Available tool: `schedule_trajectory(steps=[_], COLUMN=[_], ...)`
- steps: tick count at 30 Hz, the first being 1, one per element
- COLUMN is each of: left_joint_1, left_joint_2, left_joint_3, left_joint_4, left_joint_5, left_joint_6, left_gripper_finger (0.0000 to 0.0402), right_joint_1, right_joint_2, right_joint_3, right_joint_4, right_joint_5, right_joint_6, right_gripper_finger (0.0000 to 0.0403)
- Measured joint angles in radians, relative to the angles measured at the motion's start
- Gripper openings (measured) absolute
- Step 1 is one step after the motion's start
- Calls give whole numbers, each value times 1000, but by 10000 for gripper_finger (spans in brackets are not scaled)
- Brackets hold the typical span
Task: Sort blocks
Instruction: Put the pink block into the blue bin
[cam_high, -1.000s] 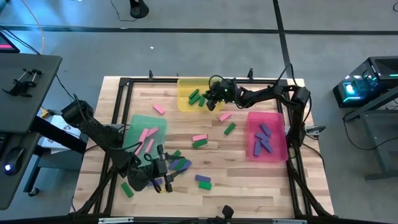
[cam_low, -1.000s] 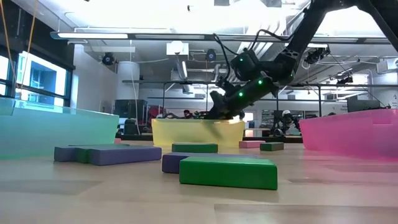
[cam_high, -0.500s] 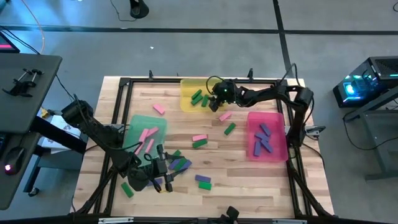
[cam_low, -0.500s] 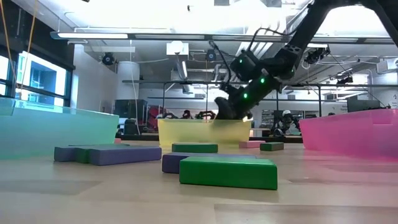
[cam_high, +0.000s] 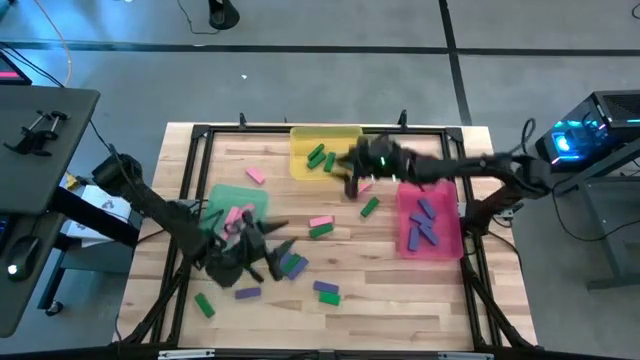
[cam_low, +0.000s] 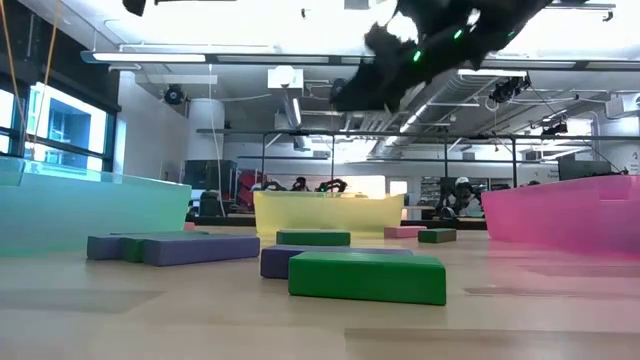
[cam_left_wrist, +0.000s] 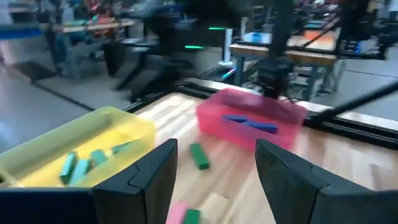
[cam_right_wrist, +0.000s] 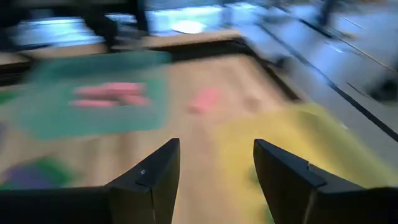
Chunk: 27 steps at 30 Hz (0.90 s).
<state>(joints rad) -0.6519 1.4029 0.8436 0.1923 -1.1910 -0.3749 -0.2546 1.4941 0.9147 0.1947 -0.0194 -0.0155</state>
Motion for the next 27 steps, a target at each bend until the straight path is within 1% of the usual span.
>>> schedule_trajectory(steps=[2,3,5,8,11,14,16,18,21,24,27], left_joint_1=[55,95,183,349,547,759,875,968,1080,1155,1201], left_joint_2=[-59,-94,-153,-210,-221,-184,-149,-108,-60,-16,26], left_joint_3=[0,0,0,0,9,55,80,101,111,111,111], left_joint_4=[-101,-161,-291,-501,-735,-949,-1068,-1124,-1130,-1070,-1016], left_joint_5=[46,87,188,349,545,754,825,846,867,936,961], left_joint_6=[-47,-83,-172,-275,-357,-418,-414,-358,-283,-269,-284], left_gripper_finger=[204,204,204,204,204,199,196,193,193,193,193], right_joint_1=[100,158,265,419,553,652,700,738,768,778,779], right_joint_2=[-36,-52,-72,-83,-82,-82,-82,-82,-82,-82,-82], right_joint_3=[-47,-76,-139,-235,-314,-365,-385,-395,-396,-396,-396], right_joint_4=[29,52,99,188,261,282,282,288,287,298,301], right_joint_5=[22,44,97,190,291,395,458,520,601,624,626], right_joint_6=[-3,2,20,62,110,160,191,210,199,176,173], right_gripper_finger=[188,188,188,188,188,188,188,188,188,188,188])
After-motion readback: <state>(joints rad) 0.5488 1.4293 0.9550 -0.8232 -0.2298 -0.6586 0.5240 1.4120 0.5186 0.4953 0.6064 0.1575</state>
